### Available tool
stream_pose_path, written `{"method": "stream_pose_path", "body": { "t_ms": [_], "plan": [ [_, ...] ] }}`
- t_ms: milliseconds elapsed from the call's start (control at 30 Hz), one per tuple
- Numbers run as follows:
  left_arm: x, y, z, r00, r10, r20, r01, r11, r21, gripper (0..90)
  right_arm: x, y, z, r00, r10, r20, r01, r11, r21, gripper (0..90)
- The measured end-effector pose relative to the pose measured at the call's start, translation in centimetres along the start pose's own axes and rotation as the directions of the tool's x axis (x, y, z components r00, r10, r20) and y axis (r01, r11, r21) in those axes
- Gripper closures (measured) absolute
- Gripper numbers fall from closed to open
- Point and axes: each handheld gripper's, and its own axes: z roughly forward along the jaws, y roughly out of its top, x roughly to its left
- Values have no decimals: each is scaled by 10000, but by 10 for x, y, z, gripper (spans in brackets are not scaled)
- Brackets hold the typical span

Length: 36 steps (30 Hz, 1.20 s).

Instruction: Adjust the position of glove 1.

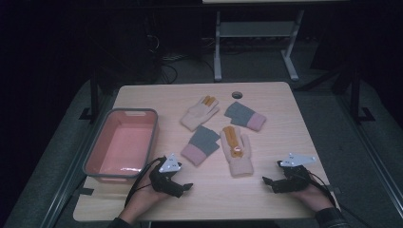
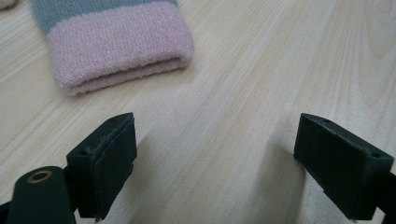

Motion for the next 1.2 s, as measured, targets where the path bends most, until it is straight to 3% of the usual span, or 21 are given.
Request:
{"method": "stream_pose_path", "body": {
  "t_ms": [300, 400, 500, 600, 867, 1200],
  "plan": [
    [-1, 1, 1, 9998, -168, -117, 168, 9999, 1, 125, 0, 0, 0, 10000, -6, -4, 6, 10000, 3, 123],
    [-2, 7, 1, 9992, -297, -264, 307, 9987, 402, 133, 0, 0, 0, 10000, -26, 5, 26, 10000, 5, 123],
    [-1, 11, 1, 9982, -526, -293, 538, 9977, 412, 133, 0, 0, 0, 10000, 54, 0, -54, 10000, 29, 123],
    [0, 15, -1, 9965, -785, -303, 792, 9966, 245, 133, 0, 0, 0, 10000, 50, 4, -50, 10000, 31, 123],
    [2, 30, 1, 9954, -859, -421, 867, 9961, 175, 135, 0, 0, 0, 10000, 55, -6, -55, 10000, 34, 123],
    [15, 54, 6, 9918, -1132, -596, 1136, 9935, 35, 140, 0, 0, 0, 10000, 14, 17, -14, 10000, 5, 124]
  ]
}}
